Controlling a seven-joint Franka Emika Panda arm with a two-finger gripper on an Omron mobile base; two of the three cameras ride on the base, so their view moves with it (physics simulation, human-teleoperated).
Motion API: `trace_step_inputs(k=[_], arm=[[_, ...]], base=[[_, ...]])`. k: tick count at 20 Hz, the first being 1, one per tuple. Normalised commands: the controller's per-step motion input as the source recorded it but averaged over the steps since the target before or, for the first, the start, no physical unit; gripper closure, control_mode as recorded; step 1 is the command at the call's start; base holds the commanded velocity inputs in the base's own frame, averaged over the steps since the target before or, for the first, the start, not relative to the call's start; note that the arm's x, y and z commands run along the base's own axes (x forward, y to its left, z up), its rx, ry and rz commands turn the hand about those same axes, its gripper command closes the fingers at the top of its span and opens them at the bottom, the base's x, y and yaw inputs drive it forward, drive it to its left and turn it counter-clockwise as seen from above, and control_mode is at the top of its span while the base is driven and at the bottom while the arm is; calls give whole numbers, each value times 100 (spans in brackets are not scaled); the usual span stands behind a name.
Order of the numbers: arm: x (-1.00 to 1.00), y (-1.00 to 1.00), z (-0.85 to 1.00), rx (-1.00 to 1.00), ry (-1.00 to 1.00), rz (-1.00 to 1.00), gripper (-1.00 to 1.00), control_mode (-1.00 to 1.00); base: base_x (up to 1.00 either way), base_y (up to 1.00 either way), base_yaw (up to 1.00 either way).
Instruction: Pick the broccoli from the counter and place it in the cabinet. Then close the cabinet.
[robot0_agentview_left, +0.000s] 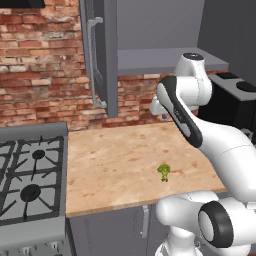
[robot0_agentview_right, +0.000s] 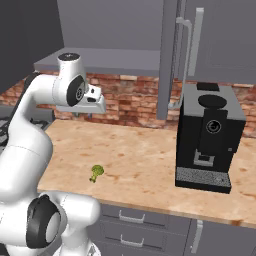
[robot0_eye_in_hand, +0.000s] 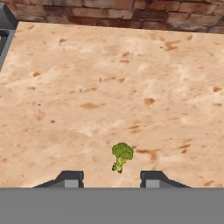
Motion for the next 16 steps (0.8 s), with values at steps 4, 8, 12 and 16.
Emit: trace_step_inputs(k=[4, 8, 12, 16], arm=[[0, 0, -28, -1, 1, 0, -100, -100], [-2, 0, -73, 0, 0, 0, -100, -100], [-5, 0, -82, 0, 0, 0, -100, -100], [0, 0, -85, 0, 1, -1, -100, -100]], base=[[0, 0, 0], [0, 0, 0], [0, 0, 0], [0, 0, 0]])
